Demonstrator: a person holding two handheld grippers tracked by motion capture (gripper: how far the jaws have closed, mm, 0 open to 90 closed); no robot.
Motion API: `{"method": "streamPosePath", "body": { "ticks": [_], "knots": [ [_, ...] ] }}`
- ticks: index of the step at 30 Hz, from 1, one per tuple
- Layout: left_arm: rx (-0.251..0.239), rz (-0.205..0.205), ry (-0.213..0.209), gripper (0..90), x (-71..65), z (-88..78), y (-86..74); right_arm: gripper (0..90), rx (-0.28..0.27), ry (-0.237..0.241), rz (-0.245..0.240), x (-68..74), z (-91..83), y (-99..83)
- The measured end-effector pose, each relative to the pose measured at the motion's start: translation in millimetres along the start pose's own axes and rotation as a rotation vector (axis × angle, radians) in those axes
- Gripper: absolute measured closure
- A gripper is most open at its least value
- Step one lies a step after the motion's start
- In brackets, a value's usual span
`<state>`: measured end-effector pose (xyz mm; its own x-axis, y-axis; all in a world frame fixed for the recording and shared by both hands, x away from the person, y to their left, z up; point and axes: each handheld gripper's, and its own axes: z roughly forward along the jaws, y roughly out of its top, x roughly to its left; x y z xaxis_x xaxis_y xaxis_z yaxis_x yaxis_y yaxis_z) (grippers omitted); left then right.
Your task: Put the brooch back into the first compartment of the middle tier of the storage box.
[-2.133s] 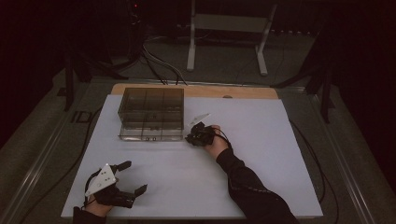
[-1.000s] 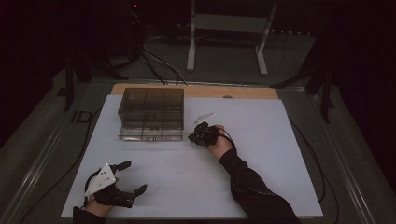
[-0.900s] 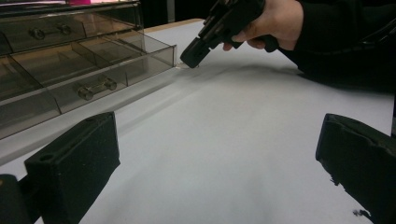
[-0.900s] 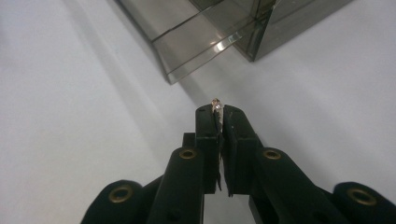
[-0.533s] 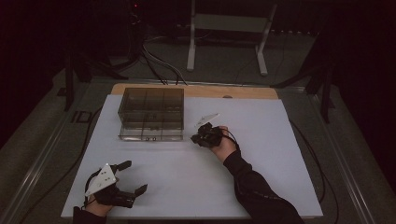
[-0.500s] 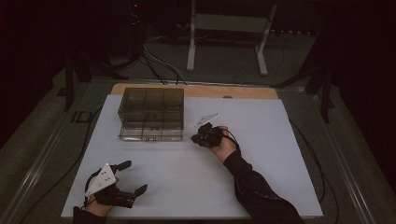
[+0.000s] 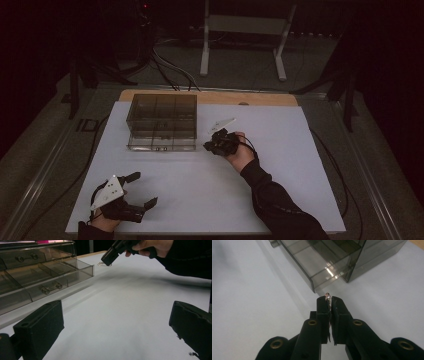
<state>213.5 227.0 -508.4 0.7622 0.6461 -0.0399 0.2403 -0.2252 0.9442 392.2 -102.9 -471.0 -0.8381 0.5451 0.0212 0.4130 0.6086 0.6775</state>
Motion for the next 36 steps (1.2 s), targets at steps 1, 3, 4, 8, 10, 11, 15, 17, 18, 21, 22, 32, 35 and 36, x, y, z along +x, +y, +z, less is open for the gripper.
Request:
{"method": "streamPosePath", "body": {
  "ticks": [1,3,4,8,10,11,15,17,18,21,22,32,35,36],
  "knots": [
    [0.002,-0.001,-0.001,0.3,0.0,0.1,0.0,85.2,-0.002,0.002,0.001,0.4,-1.1,1.4],
    [0.000,-0.004,-0.002,0.3,0.1,0.5,0.0,85.2,-0.005,0.005,-0.001,1.3,-3.6,4.4],
    [-0.001,-0.005,-0.003,0.3,0.1,0.4,0.0,85.2,-0.006,0.002,-0.009,1.4,-5.0,6.0],
    [0.001,-0.003,-0.004,0.3,0.2,0.9,-0.1,85.2,-0.015,0.009,-0.018,2.9,-9.3,12.9],
    [0.000,-0.004,-0.002,0.3,0.0,0.5,-0.1,85.2,-0.020,0.013,-0.015,3.6,-10.8,16.3],
    [0.002,-0.001,-0.001,0.3,0.0,0.3,-0.1,85.2,-0.024,0.014,-0.019,3.5,-11.1,18.1],
    [-0.002,-0.002,0.000,0.3,0.3,-0.4,0.3,85.2,-0.031,0.021,-0.027,5.7,-12.2,24.4],
    [-0.002,-0.002,0.000,0.3,0.0,-0.5,0.2,85.2,-0.031,0.024,-0.029,7.0,-12.5,27.5],
    [-0.001,-0.002,0.000,0.3,0.0,-0.5,0.2,85.2,-0.031,0.026,-0.031,7.8,-12.6,29.1],
    [0.001,0.000,-0.001,0.3,0.3,-0.7,0.3,85.2,-0.032,0.027,-0.040,9.4,-12.8,34.2],
    [0.000,0.000,-0.001,0.3,0.0,-0.7,0.3,85.2,-0.033,0.031,-0.041,9.7,-12.7,35.9],
    [-0.001,0.002,0.000,0.3,0.2,-0.4,0.3,85.2,-0.044,0.048,-0.057,15.5,-11.9,50.3],
    [0.000,0.002,-0.002,0.3,0.0,-0.3,0.4,85.2,-0.047,0.052,-0.063,17.5,-11.0,54.2],
    [0.000,0.002,-0.001,0.3,0.2,-0.3,0.5,85.2,-0.047,0.054,-0.062,18.6,-10.6,55.7]
  ]
}}
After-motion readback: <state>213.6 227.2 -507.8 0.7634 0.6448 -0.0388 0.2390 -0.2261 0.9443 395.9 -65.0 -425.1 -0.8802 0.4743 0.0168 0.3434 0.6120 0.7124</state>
